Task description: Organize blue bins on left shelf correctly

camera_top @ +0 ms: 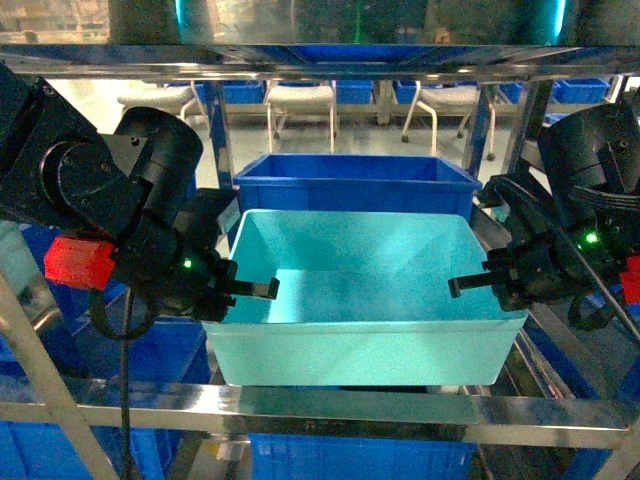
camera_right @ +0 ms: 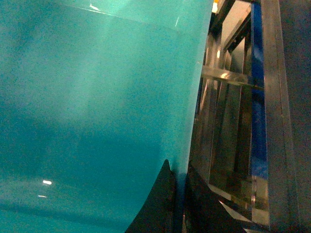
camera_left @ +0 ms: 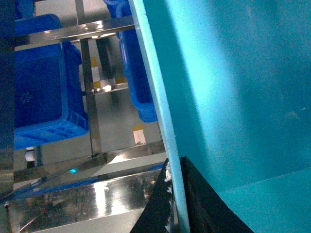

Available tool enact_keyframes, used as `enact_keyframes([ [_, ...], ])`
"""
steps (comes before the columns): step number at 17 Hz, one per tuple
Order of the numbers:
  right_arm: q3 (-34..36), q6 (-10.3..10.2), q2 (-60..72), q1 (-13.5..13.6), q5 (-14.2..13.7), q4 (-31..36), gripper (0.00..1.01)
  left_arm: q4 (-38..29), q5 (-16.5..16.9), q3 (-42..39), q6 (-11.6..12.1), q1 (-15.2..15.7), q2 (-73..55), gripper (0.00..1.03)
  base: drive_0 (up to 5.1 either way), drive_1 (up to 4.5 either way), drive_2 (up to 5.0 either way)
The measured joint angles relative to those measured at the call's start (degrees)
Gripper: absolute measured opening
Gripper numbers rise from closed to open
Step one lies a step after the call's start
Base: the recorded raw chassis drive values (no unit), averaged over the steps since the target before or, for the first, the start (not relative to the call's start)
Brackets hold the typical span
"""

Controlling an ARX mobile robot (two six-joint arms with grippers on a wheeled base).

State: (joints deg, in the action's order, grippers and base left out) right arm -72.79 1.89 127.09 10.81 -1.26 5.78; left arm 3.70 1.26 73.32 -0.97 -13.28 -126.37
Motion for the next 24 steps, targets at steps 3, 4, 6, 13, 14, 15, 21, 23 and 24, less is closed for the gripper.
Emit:
enact_keyframes([
  [3,-2.75,0.33,2.47,0.00,0.04,-1.11,0.03,0.92,-0.04,2.43,1.16,0.72,-2.14,0.02,0.0,0.00,0.0],
  [4,-4.04,0.55,3.17,0.00,0.15,-2.01,0.03,1.18,-0.24,3.26,1.49,0.94,-2.80,0.02,0.0,0.00,0.0],
  [6,-6.03,1.09,4.63,-0.37,0.46,-2.12,0.03,1.33,-0.02,4.98,2.38,1.18,-4.07,0.06,0.0,0.00,0.0],
  [13,-6.51,5.64,4.96,-0.70,0.55,-1.88,0.40,0.04,1.14,5.01,10.82,0.42,-4.39,0.59,0.0,0.00,0.0],
  [14,-6.51,5.77,4.96,-0.70,0.57,-1.88,0.49,0.11,1.22,5.25,11.17,0.39,-4.39,0.68,0.0,0.00,0.0],
  [15,-6.51,5.84,4.96,-0.70,0.55,-1.70,0.56,-0.31,1.22,5.29,11.37,0.42,-4.37,0.75,0.0,0.00,0.0],
  [21,6.29,5.53,-1.53,0.57,2.21,15.19,0.99,-13.33,-2.47,-10.60,7.85,-0.20,8.17,0.98,0.0,0.00,0.0],
  [23,14.14,3.69,-7.04,1.66,3.85,15.58,0.98,-9.49,-5.05,-18.36,7.13,-1.79,14.03,0.98,0.0,0.00,0.0],
  [24,17.75,2.54,-9.31,1.97,3.89,13.27,0.98,-8.31,-6.21,-22.01,7.08,-2.62,15.58,0.98,0.0,0.00,0.0],
])
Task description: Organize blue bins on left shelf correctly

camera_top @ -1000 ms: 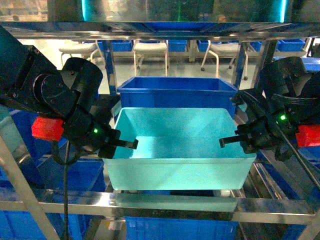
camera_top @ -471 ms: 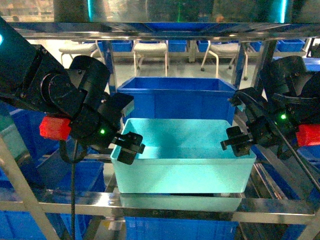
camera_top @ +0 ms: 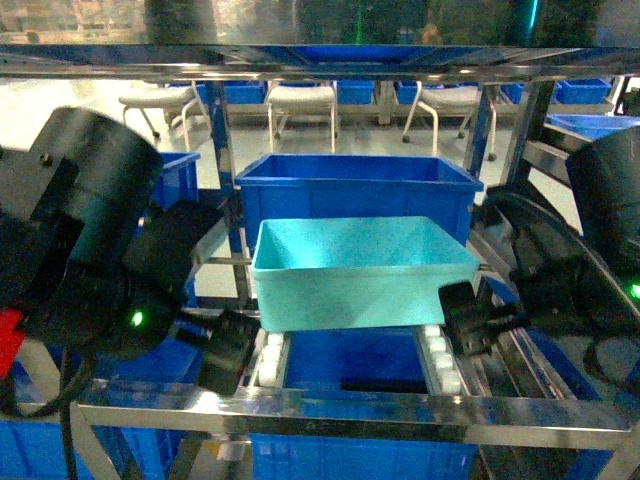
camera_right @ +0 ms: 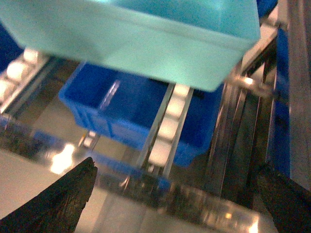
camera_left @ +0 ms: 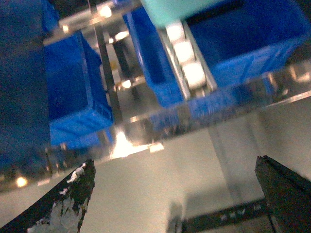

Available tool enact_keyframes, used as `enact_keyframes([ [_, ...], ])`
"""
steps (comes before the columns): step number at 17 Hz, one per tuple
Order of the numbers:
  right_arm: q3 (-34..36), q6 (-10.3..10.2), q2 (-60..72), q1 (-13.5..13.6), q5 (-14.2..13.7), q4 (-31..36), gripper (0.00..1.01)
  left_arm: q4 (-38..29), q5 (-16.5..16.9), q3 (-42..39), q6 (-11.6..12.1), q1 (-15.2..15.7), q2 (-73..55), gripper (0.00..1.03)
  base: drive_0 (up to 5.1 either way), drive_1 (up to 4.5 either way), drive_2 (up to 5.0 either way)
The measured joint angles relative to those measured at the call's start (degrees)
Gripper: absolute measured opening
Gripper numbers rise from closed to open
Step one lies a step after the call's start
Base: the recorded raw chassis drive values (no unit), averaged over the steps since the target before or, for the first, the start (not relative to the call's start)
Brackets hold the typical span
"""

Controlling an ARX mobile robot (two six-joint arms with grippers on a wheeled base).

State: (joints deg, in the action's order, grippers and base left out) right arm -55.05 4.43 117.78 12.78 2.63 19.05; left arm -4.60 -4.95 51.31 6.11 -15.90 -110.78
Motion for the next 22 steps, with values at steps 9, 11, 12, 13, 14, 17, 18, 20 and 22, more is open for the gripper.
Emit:
enact_keyframes([
  [9,21.81,-3.41,-6.05,2.93,-5.18,19.98,0.87,-40.11,-9.88,-27.26,-8.24,-0.66,11.17,0.75,0.0,0.00,0.0],
  [11,36.02,-3.56,-1.79,0.28,-14.56,41.88,0.65,-60.70,-8.72,-38.40,-7.19,2.32,16.50,0.54,0.0,0.00,0.0],
  [12,40.79,-3.58,-8.00,-1.33,-14.25,51.95,0.50,-69.55,-7.80,-38.47,-7.15,4.48,23.23,0.40,0.0,0.00,0.0],
  [13,41.00,-3.58,-13.75,-2.47,-13.27,55.69,0.39,-70.25,-6.08,-40.00,-7.15,4.94,27.34,0.29,0.0,0.00,0.0],
  [14,42.66,-3.58,-18.01,-3.23,-12.22,55.84,0.28,-67.58,-4.59,-42.75,-7.10,5.51,29.81,0.18,0.0,0.00,0.0],
  [17,46.51,-3.58,-20.90,-4.07,-11.30,54.49,0.15,-64.63,-4.09,-45.16,-7.10,6.97,31.80,0.05,0.0,0.00,0.0],
  [18,48.87,-3.58,-23.37,-4.96,-10.56,53.86,0.04,-62.90,-3.45,-46.03,-7.06,8.07,35.06,0.02,0.0,0.00,0.0],
  [20,50.93,-3.58,-34.32,-6.62,-8.74,55.01,0.02,-53.09,-1.44,-46.97,-7.04,9.68,46.40,0.02,0.0,0.00,0.0],
  [22,54.38,-3.58,-58.23,-13.09,-3.04,39.52,0.02,-37.81,4.63,-50.16,-6.95,16.06,66.38,0.02,0.0,0.00,0.0],
])
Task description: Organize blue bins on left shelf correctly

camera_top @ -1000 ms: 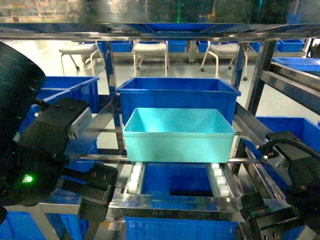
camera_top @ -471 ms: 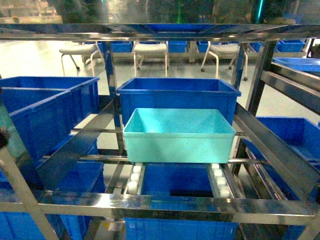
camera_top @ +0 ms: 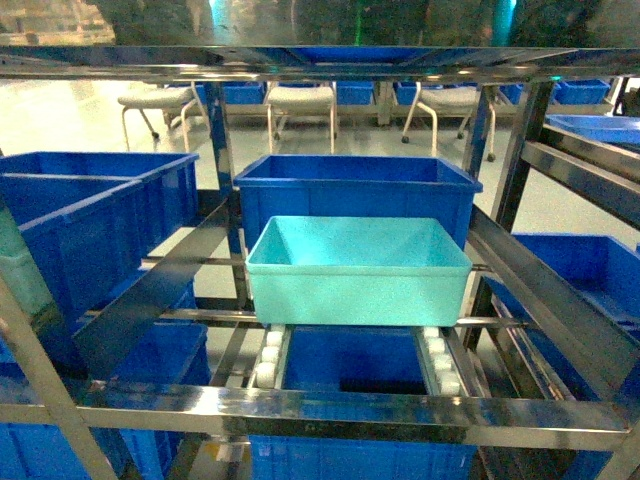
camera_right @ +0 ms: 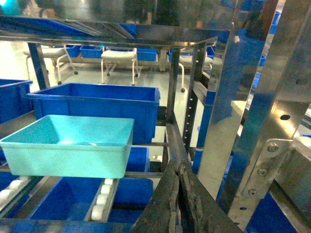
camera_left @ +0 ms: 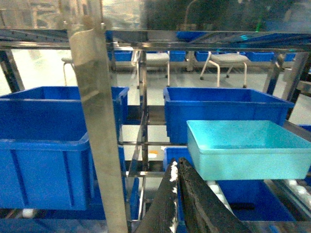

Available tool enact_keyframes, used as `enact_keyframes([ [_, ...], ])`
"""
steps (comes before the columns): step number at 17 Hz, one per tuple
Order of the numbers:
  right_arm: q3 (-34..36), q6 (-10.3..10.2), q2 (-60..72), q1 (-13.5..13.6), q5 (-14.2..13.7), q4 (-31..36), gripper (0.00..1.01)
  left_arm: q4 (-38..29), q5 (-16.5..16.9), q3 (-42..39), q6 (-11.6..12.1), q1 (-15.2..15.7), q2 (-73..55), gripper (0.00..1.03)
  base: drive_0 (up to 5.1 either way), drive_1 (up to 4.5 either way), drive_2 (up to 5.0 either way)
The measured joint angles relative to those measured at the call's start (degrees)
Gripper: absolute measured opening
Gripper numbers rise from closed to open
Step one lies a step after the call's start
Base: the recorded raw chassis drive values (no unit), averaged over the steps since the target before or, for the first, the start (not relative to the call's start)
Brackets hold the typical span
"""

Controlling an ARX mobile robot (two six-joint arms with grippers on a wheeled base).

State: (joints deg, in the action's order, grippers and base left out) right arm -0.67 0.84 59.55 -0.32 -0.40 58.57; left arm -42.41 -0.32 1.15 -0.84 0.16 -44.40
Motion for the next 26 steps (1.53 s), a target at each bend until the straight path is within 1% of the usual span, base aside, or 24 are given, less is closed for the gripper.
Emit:
enact_keyframes([
  [1,0.02,0.00,-10.16,0.31,0.28,-9.25,0.02,6.40,0.33,-0.26,0.00,-0.33,7.32,0.02,0.0,0.00,0.0],
  [2,-0.09,0.00,-13.49,0.31,0.28,-13.57,0.02,7.50,0.31,-0.26,0.00,-0.33,8.55,0.02,0.0,0.00,0.0],
  [7,-0.09,0.00,-22.53,0.31,0.31,-22.25,0.02,11.78,0.31,-0.28,0.00,-0.28,13.09,0.02,0.0,0.00,0.0],
  [11,-0.09,0.00,-26.01,0.31,0.31,-25.33,0.02,14.19,0.31,-0.28,0.02,-0.28,15.82,0.02,0.0,0.00,0.0],
  [16,-0.09,0.00,-37.38,0.31,0.31,-36.52,0.02,23.76,0.31,-0.31,0.00,-0.28,25.90,0.02,0.0,0.00,0.0],
  [19,-0.09,0.00,-42.66,0.31,0.31,-41.55,0.02,28.13,0.31,-0.31,0.00,-0.28,30.27,0.02,0.0,0.00,0.0],
  [23,-0.09,0.00,-47.78,0.31,0.31,-46.62,0.02,32.37,0.31,-0.31,0.00,-0.28,34.49,0.02,0.0,0.00,0.0],
  [25,-0.09,0.00,-49.66,0.31,0.31,-48.54,0.02,42.80,0.31,-0.28,0.00,-0.28,43.65,0.02,0.0,0.00,0.0],
  [26,-0.11,0.00,-53.86,0.31,0.44,-55.15,0.02,42.45,0.17,-0.26,0.02,-0.28,43.82,0.02,0.0,0.00,0.0],
])
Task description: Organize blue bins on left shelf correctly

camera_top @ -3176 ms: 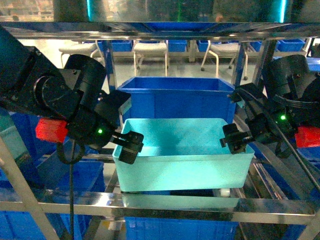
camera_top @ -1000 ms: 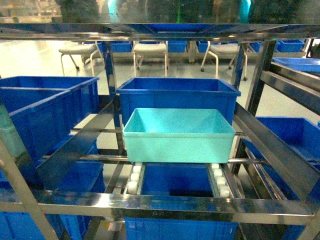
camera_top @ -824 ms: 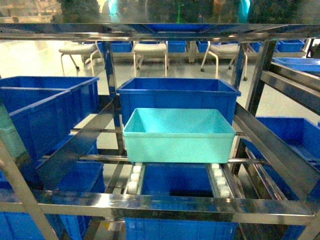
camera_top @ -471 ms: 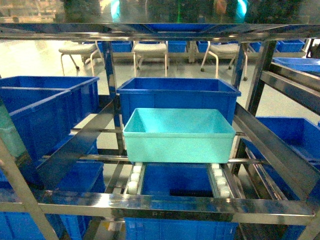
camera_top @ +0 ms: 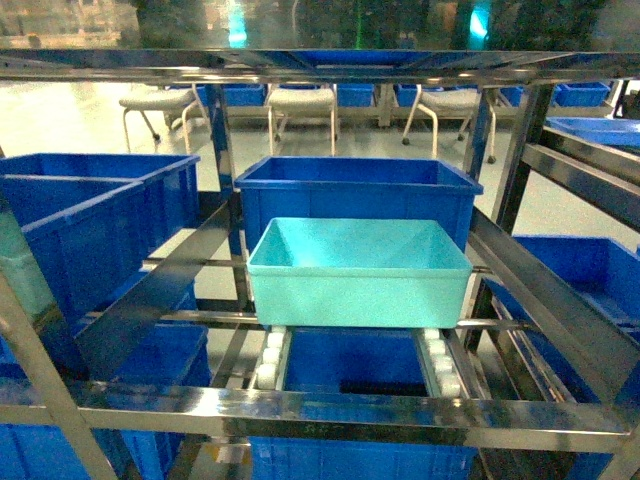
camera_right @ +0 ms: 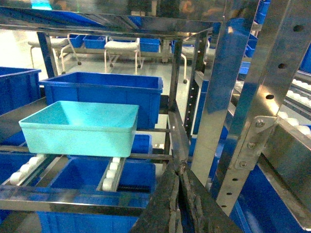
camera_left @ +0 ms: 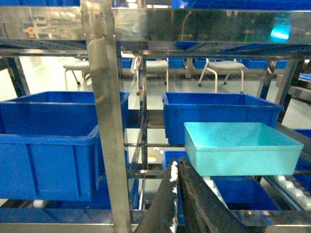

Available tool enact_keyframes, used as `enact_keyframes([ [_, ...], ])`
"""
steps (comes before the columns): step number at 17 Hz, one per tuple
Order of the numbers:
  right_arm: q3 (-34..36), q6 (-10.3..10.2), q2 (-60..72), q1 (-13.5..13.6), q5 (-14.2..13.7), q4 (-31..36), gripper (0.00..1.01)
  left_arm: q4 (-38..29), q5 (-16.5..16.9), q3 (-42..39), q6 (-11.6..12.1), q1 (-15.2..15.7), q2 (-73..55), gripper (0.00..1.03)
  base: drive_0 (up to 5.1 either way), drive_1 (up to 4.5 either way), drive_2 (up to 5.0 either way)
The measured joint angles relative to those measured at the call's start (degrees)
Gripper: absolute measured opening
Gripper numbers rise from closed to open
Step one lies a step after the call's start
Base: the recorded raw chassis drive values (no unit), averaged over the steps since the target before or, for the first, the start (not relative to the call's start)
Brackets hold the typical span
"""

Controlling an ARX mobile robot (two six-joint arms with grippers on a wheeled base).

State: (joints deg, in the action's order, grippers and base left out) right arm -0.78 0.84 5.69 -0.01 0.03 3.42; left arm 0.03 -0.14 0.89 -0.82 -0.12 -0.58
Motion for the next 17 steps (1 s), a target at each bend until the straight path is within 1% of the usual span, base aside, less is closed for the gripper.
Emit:
enact_keyframes([
  [1,0.00,0.02,-5.62,0.00,-0.02,-3.17,0.02,0.52,0.09,-0.02,0.00,0.00,-0.02,0.02,0.0,0.00,0.0],
  [6,-0.04,0.00,-5.42,0.00,-0.02,-3.67,0.02,0.24,0.13,-0.02,0.00,0.00,0.00,0.02,0.0,0.00,0.0],
  [7,-0.04,0.00,-5.42,0.00,-0.02,-3.67,0.16,0.22,0.13,-0.02,-0.02,0.00,0.00,0.10,0.0,0.00,0.0],
  [8,-0.04,0.00,-5.42,0.00,-0.02,-3.67,0.46,0.22,0.13,-0.02,0.00,0.00,0.00,0.39,0.0,0.00,0.0],
  [9,-0.04,0.00,-5.42,0.00,-0.02,-3.67,0.62,0.22,0.13,-0.02,0.00,0.00,0.00,0.58,0.0,0.00,0.0],
  [11,-0.04,0.00,-5.44,0.00,-0.02,-3.67,0.83,0.22,0.13,-0.02,0.00,0.00,0.00,0.76,0.0,0.00,0.0],
  [13,-0.04,0.00,-5.42,0.00,-0.02,-3.67,0.95,0.22,0.13,-0.02,0.00,0.00,0.00,0.88,0.0,0.00,0.0],
  [14,-0.04,-0.02,-5.44,0.00,-0.02,-3.67,1.00,0.22,0.13,-0.02,0.00,0.00,0.00,0.94,0.0,0.00,0.0],
  [15,-0.04,-0.02,-5.42,0.00,-0.02,-3.67,1.00,0.22,0.13,-0.02,0.02,0.00,0.00,1.00,0.0,0.00,0.0],
  [16,-0.04,0.00,-5.42,0.00,-0.02,-3.67,0.97,0.22,0.13,-0.02,0.04,0.00,0.00,0.98,0.0,0.00,0.0],
  [17,-0.04,-0.02,-5.44,0.00,-0.02,-3.67,0.98,0.22,0.13,-0.02,0.04,0.00,0.00,0.98,0.0,0.00,0.0],
])
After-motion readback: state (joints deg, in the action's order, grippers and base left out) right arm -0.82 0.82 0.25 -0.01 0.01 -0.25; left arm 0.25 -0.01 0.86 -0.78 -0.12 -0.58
